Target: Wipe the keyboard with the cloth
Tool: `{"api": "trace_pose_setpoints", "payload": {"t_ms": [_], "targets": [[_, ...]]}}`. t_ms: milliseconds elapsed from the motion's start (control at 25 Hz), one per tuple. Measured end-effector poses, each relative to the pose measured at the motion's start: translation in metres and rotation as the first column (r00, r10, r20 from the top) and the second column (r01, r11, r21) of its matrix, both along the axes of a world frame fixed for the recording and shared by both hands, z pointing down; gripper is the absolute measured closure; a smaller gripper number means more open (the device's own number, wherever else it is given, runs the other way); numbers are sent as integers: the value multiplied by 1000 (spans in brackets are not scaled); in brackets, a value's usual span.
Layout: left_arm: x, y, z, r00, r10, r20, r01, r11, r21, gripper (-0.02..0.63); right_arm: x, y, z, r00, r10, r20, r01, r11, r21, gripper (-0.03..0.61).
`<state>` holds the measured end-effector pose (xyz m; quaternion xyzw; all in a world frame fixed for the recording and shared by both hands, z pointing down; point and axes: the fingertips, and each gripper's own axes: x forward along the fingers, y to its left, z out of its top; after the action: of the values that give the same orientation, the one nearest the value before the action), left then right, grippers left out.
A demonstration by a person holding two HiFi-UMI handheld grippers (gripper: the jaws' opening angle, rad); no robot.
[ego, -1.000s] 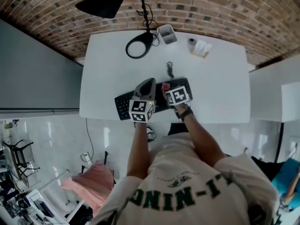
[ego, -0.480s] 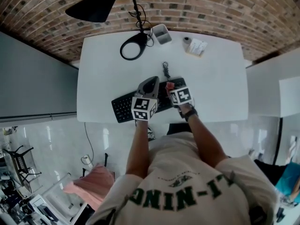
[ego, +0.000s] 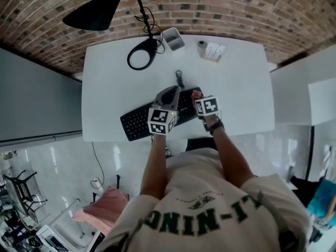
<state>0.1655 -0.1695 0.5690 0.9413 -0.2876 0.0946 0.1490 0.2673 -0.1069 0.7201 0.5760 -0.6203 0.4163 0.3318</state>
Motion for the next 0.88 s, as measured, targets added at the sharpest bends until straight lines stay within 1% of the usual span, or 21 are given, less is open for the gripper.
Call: {"api": "trace_pose_setpoints", "payload": {"t_ms": [80, 240, 360, 480, 560, 640, 680, 720, 800, 880], "targets": [[0, -1, 0, 1000, 0, -4, 0, 1000, 0, 614, 8, 0, 0, 1000, 24, 2, -24, 1000, 3, 552], [0, -2, -3, 1000, -7, -14, 7, 1000, 1, 614, 23, 3, -1, 999, 35, -29, -35, 999, -4, 552], [-2, -3, -3, 1000, -12, -15, 12, 1000, -1, 614, 22, 2, -2, 998, 47, -39, -47, 999, 2, 552], [-6, -1, -3, 1000, -16, -11, 16, 1000, 0, 614, 14, 2, -4, 999, 48, -24, -48, 999, -3, 552], [-12, 1, -6, 1000, -21, -11, 21, 1000, 2, 614, 15, 1, -4, 998, 54, -29, -54, 999, 4, 552], [-22, 3, -9, 1000, -29, -12, 29, 1000, 5, 614, 0, 0, -10, 998, 56, 32, -57, 998, 16, 554], [-29, 4, -10, 999, -39, -12, 39, 999, 9, 614, -8, -2, -12, 998, 49, 50, -50, 998, 24, 554], [-38, 4, -12, 998, -54, -10, 54, 998, 14, 614, -14, -4, -12, 998, 31, 45, -33, 999, 37, 554], [-61, 1, -13, 995, -96, -4, 96, 995, 21, 614, -39, -12, -15, 999, -27, 40, 24, 998, 60, 554], [-89, 0, -13, 989, -146, 2, 146, 989, 22, 614, -78, -18, -19, 993, -95, 65, 90, 993, 72, 554]]}}
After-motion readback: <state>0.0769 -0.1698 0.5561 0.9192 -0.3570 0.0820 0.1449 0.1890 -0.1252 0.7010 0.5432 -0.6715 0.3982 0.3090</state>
